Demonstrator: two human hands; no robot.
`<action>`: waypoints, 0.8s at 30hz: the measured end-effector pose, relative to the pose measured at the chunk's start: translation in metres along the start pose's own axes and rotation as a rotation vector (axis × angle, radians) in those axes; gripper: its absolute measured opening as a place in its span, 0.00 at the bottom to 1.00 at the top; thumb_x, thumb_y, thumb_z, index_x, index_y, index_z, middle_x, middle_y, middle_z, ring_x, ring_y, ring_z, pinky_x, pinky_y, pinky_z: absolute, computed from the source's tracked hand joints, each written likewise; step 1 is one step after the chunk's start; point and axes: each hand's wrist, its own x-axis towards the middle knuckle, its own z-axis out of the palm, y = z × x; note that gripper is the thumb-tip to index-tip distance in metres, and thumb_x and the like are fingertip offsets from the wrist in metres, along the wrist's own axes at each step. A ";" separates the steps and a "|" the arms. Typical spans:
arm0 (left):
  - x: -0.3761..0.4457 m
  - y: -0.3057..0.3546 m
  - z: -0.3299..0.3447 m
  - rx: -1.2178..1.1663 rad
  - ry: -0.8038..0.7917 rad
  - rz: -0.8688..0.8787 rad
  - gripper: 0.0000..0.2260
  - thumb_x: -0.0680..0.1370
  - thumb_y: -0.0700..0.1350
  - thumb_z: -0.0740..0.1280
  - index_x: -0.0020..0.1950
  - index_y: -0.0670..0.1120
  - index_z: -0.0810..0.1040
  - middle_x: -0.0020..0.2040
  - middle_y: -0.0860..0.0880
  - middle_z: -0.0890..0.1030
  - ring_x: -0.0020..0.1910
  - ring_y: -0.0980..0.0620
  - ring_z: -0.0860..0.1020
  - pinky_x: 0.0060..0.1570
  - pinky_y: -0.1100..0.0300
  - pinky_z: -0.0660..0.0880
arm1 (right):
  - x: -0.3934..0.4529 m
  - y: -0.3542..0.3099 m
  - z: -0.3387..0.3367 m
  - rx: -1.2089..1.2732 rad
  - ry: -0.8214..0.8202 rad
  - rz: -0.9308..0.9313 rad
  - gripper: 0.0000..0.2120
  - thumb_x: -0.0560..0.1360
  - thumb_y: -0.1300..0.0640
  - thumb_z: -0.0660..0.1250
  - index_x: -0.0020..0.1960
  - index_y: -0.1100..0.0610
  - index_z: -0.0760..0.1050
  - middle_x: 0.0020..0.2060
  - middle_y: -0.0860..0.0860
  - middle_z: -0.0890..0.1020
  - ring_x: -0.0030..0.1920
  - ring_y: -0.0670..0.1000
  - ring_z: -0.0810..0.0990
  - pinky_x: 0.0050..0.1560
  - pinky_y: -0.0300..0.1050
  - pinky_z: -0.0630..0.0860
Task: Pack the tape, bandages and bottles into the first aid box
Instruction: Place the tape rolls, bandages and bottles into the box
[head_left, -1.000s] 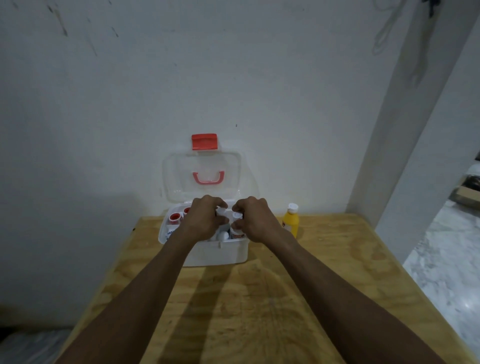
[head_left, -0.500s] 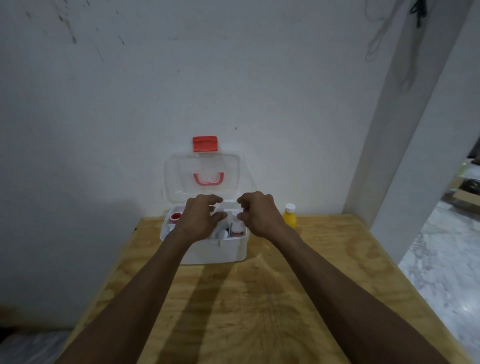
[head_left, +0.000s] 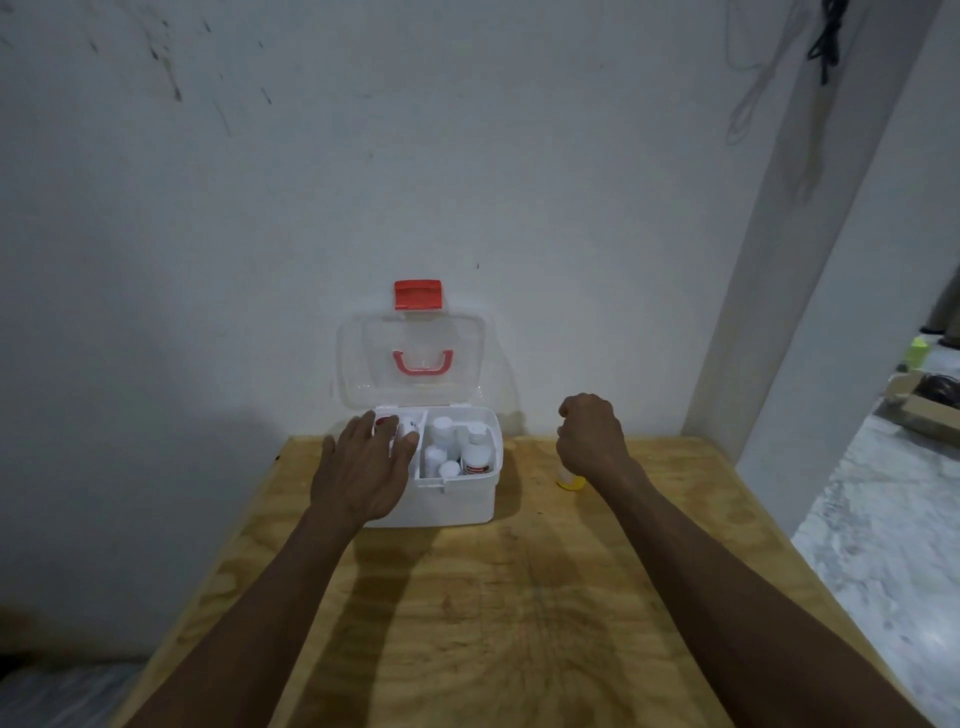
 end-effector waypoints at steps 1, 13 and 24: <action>0.001 0.001 0.001 0.021 -0.018 -0.003 0.30 0.79 0.64 0.41 0.71 0.51 0.68 0.72 0.44 0.70 0.71 0.42 0.67 0.67 0.37 0.65 | 0.001 0.000 0.001 0.001 0.003 0.005 0.14 0.75 0.69 0.65 0.60 0.64 0.76 0.58 0.60 0.78 0.55 0.59 0.79 0.49 0.46 0.75; -0.003 0.003 0.006 0.101 -0.046 0.003 0.27 0.80 0.61 0.42 0.76 0.52 0.61 0.77 0.47 0.64 0.76 0.44 0.59 0.73 0.40 0.55 | 0.013 -0.061 -0.057 0.131 0.226 -0.281 0.10 0.73 0.65 0.68 0.51 0.69 0.80 0.50 0.64 0.84 0.52 0.62 0.82 0.54 0.53 0.78; -0.004 0.002 0.010 0.090 -0.045 -0.025 0.28 0.80 0.62 0.41 0.76 0.53 0.60 0.78 0.48 0.61 0.77 0.45 0.57 0.74 0.41 0.54 | 0.032 -0.119 -0.021 0.145 0.029 -0.414 0.14 0.75 0.63 0.70 0.61 0.64 0.79 0.59 0.59 0.81 0.60 0.59 0.79 0.60 0.51 0.77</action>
